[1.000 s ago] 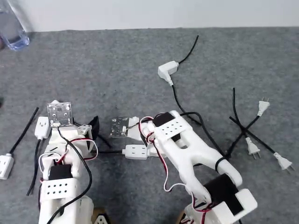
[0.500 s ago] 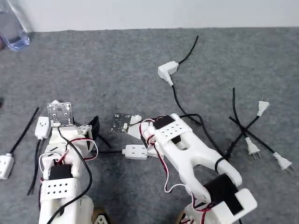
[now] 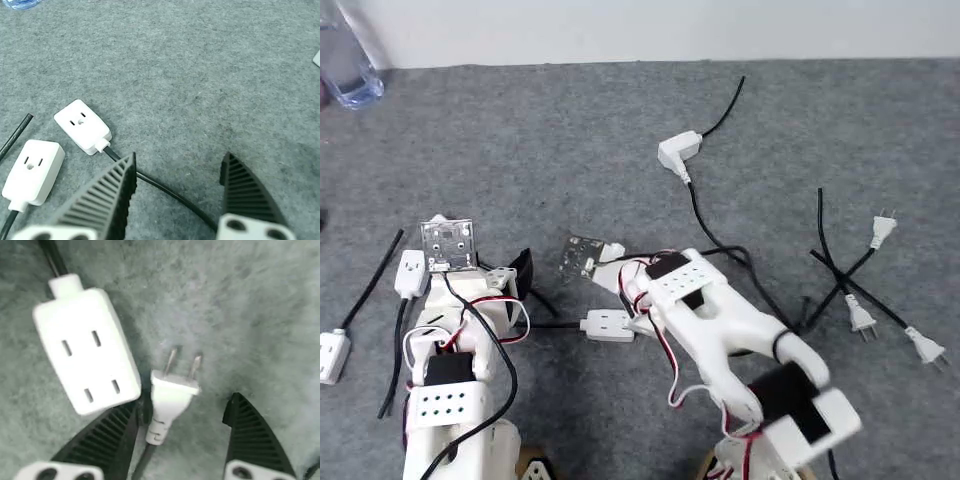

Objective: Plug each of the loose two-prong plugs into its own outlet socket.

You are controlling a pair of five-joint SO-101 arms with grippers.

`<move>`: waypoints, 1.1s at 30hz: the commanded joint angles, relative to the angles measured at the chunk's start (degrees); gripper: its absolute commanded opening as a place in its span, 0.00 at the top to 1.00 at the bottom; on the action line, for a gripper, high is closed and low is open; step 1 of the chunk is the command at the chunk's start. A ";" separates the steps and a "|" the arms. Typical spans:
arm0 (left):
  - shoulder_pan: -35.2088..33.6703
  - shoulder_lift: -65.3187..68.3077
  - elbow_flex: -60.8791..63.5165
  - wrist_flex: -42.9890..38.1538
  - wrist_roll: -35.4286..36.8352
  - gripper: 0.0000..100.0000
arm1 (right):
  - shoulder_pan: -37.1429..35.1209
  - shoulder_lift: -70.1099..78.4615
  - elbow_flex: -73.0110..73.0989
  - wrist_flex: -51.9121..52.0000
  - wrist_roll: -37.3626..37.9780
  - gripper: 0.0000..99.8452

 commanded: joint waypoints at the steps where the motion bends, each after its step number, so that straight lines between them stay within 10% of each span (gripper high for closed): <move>1: 0.00 -1.05 -0.31 -1.23 -1.05 0.74 | -0.13 1.89 -5.27 1.54 -2.55 0.74; 10: 0.18 -1.05 -0.57 0.09 -3.34 0.74 | 0.13 2.33 -5.54 0.57 -4.92 0.74; 17: 0.35 -1.05 -0.57 0.09 -3.08 0.74 | 1.01 4.35 -8.18 2.68 -6.33 0.99; 33: 8.44 -0.97 1.63 -0.44 -3.34 0.74 | 4.70 -1.27 -14.68 9.80 -6.24 0.99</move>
